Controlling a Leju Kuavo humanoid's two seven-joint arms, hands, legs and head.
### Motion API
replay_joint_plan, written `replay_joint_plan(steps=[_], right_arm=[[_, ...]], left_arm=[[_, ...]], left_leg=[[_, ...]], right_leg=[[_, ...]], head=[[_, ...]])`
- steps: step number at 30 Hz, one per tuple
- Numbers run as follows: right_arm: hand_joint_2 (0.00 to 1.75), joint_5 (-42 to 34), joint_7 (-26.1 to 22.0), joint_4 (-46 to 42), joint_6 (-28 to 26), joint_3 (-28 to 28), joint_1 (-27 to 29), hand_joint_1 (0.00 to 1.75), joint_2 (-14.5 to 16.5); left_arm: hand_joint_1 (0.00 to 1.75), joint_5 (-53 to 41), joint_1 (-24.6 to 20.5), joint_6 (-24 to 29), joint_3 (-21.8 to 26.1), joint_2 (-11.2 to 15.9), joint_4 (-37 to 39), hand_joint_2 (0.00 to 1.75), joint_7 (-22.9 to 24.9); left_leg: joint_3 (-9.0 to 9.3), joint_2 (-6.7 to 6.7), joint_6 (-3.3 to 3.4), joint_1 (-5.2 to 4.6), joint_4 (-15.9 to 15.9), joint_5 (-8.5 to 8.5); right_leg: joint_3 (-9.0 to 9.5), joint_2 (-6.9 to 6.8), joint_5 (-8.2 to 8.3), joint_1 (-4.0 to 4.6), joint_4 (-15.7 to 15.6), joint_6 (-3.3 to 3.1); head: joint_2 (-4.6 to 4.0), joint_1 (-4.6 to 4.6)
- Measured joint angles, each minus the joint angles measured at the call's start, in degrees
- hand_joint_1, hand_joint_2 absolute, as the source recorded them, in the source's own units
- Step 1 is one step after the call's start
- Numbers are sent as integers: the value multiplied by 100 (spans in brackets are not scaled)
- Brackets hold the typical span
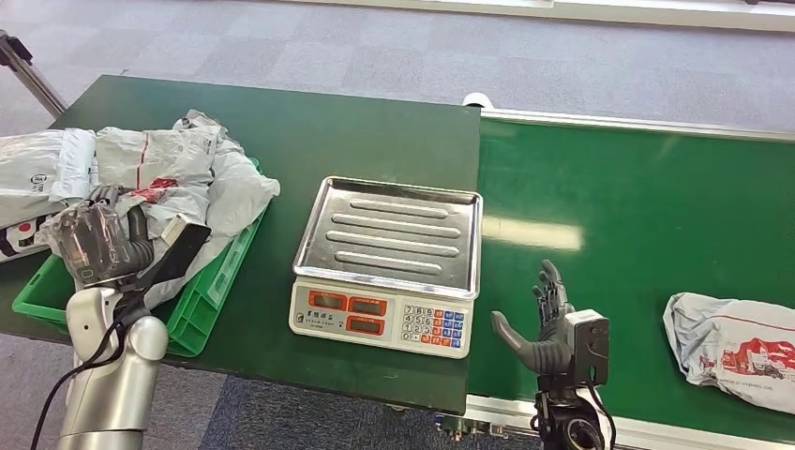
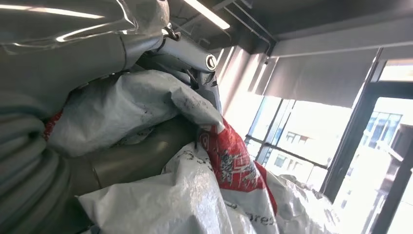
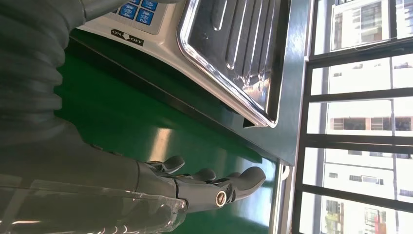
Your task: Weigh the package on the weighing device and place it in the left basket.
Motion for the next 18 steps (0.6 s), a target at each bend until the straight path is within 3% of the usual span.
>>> replay_joint_plan(steps=[2,3,4,5,18], right_arm=[[175,23,5,-7,16,-6,0,0,7],[175,33,8,-11,27,-10,0,0,8],[175,44,10,-15,39,-14,0,0,8],[175,53,11,-16,54,-17,0,0,8],[175,140,97,-87,146,-70,16,0,58]], left_arm=[[48,-47,-5,-269,9,4,78,175,44],[19,-55,-9,-443,6,4,118,175,57],[7,-57,-11,-603,5,5,158,175,74],[0,-63,-13,-740,3,5,195,175,100],[0,-208,-43,-1571,7,34,500,175,421]], left_leg=[[0,0,0,0,0,0],[0,0,0,0,0,0],[0,0,0,0,0,0],[0,0,0,0,0,0],[1,0,0,0,0,0]], right_leg=[[0,0,0,0,0,0],[0,0,0,0,0,0],[0,0,0,0,0,0],[0,0,0,0,0,0],[2,-1,0,0,0,0]], head=[[0,-1],[0,-1],[0,-1],[0,-1],[0,-1]])
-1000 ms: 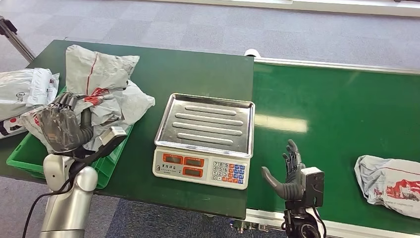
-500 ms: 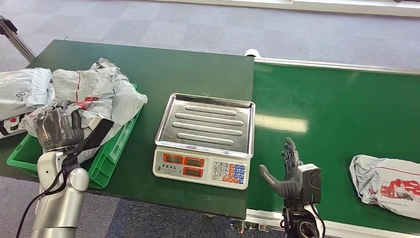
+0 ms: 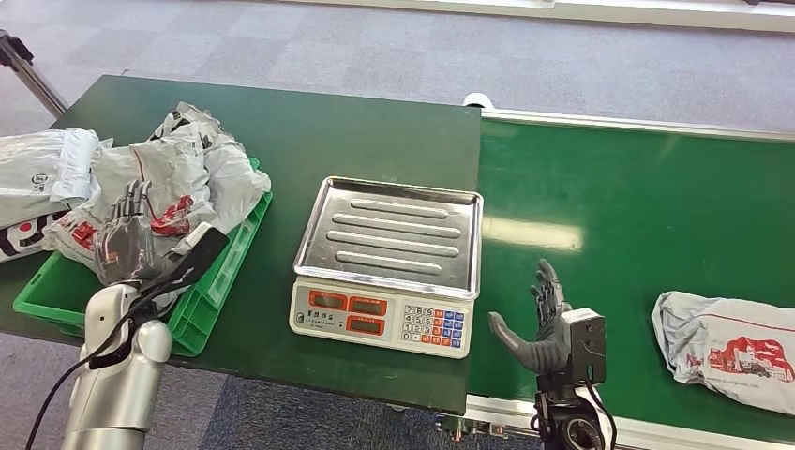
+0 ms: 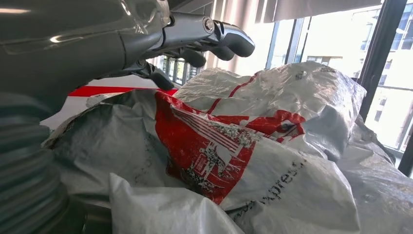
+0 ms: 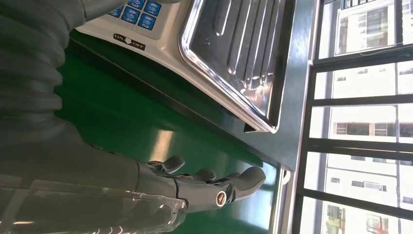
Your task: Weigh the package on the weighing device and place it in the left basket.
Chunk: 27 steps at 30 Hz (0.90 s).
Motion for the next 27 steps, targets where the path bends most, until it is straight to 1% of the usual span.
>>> replay_joint_plan(steps=[3,10,13,15,17,20,23,25,27], right_arm=[[175,9,21,-24,1,-10,3,0,19],[175,9,67,-139,1,-21,53,0,44],[175,4,67,-175,1,-18,83,0,45],[175,-16,67,-183,0,-10,93,0,45],[175,-43,66,-183,-8,-3,94,0,45],[175,-87,58,-183,-34,7,92,0,45],[175,-122,44,-181,-55,24,83,0,45],[175,-128,29,-180,-63,44,73,0,45],[175,-129,19,-179,-66,57,66,0,45]], left_arm=[[0,186,2,124,2,-1,17,175,-121],[0,912,42,1084,2,-77,-135,175,-661],[0,1371,83,1720,-1,-126,-319,175,-1153],[0,1771,108,2188,-9,-169,-494,175,-1630],[0,2155,122,2489,-17,-226,-711,175,-2140],[0,2559,127,2565,-16,-362,-1040,175,-2814],[0,2959,139,2567,-25,-515,-1285,175,-3360],[0,3228,154,2567,-54,-593,-1397,175,-3567],[0,3335,164,2567,-79,-653,-1472,175,-3633]], left_leg=[[0,0,0,0,0,0],[0,0,0,0,0,0],[-1,0,0,0,0,0],[-1,-1,0,0,0,0],[-1,-1,0,0,0,-1],[-1,-2,0,0,0,-1],[0,-1,0,0,0,0],[0,-1,0,0,0,0],[1,-1,0,0,0,0]], right_leg=[[0,0,0,0,0,0],[0,0,0,0,0,0],[-2,0,0,0,0,0],[-2,0,0,0,0,0],[-1,0,0,0,0,0],[1,-1,0,0,0,0],[1,0,0,0,0,0],[1,0,0,0,0,0],[1,0,0,0,0,0]], head=[[0,1],[0,1],[0,0],[0,0],[0,0],[0,0],[0,1],[0,1],[0,0]])
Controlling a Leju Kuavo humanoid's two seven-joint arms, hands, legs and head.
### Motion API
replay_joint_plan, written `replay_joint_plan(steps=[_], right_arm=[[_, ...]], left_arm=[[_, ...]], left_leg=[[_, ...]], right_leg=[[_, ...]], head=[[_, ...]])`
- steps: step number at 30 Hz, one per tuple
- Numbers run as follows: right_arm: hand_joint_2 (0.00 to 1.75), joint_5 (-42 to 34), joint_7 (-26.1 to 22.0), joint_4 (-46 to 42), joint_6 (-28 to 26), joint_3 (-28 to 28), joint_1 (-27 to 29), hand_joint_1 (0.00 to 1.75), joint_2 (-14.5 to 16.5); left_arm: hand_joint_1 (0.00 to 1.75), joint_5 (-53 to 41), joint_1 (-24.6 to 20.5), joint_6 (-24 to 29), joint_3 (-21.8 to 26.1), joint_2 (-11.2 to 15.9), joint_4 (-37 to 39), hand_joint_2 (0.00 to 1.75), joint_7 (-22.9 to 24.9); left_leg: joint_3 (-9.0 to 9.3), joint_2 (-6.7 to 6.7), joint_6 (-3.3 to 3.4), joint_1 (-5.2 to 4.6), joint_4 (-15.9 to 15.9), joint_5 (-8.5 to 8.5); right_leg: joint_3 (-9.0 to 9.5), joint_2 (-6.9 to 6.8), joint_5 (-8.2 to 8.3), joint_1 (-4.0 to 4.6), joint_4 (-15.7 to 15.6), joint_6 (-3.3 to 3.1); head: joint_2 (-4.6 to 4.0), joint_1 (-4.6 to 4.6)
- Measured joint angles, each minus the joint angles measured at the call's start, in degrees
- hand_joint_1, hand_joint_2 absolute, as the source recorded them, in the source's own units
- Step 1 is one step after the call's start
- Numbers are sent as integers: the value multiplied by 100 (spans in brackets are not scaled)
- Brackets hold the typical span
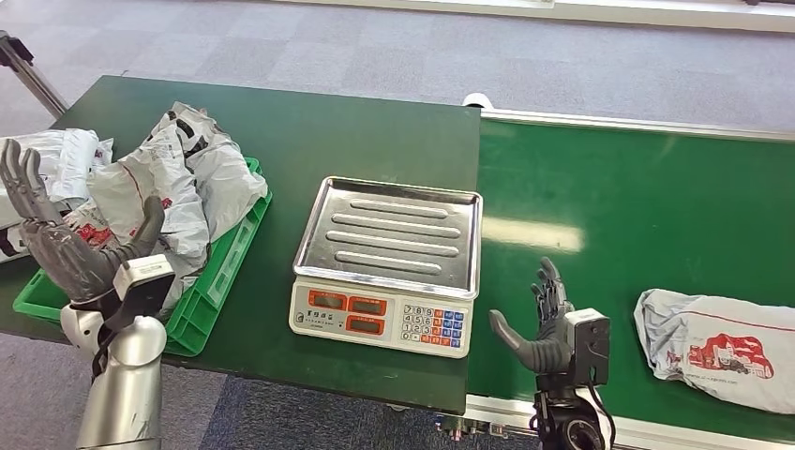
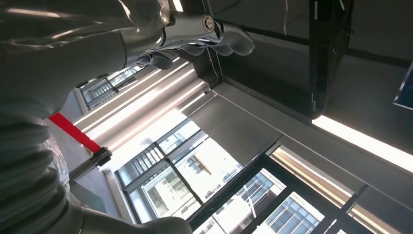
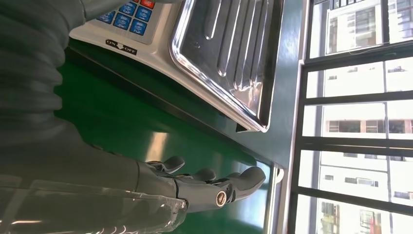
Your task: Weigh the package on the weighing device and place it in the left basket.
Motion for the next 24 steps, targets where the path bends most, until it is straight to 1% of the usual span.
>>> replay_joint_plan(steps=[9,12,15,16,17,18,21,22,23,24], right_arm=[[175,-2,-14,5,-2,32,-26,0,-2],[175,-16,-45,7,-21,37,-28,0,-4],[175,-33,-93,21,-54,53,-47,0,-16],[175,-33,-111,27,-61,63,-58,0,-20],[175,-33,-131,33,-65,73,-73,0,-25],[175,-33,-155,43,-69,87,-94,0,-30],[175,-44,-266,98,-72,143,-200,0,-53],[175,-51,-322,122,-72,165,-241,0,-62],[175,-59,-379,144,-72,188,-280,0,-68],[175,-62,-409,156,-72,200,-299,0,-72]], left_arm=[[0,40,13,0,-64,-111,-125,175,-31],[0,366,53,-15,-152,-119,-141,175,-99],[0,878,204,-164,-470,-120,-173,175,-155],[0,1135,265,-331,-621,-120,-176,175,-180],[0,1471,322,-611,-779,-121,-176,175,-210],[0,1861,372,-1018,-944,-121,-176,175,-242],[0,2959,461,-2553,-1394,-135,-155,175,-301],[0,3243,477,-2979,-1523,-151,-126,175,-307],[0,3482,486,-3312,-1642,-176,-81,175,-311],[0,3604,491,-3476,-1703,-190,-56,175,-312]], left_leg=[[-1,0,0,0,0,0],[-1,0,0,0,0,0],[-1,0,0,-1,0,0],[-1,0,0,-1,0,0],[-1,0,0,-2,0,0],[-1,0,0,-2,0,0],[-1,0,0,-2,0,0],[-1,0,0,-2,0,0],[0,0,0,-2,0,0],[0,1,0,-2,0,0]], right_leg=[[0,0,0,0,0,0],[0,0,0,0,0,0],[-1,0,0,-1,-1,0],[-1,0,0,-1,-1,0],[-1,0,0,-1,-1,0],[-1,0,0,-1,-1,0],[-1,0,0,-1,-1,0],[-1,0,0,-1,-1,0],[-1,0,0,-1,-1,0],[0,0,0,-2,-1,0]], head=[[0,1],[0,1],[0,0],[0,0],[0,1],[0,0],[0,0],[0,1],[0,1],[0,1]])
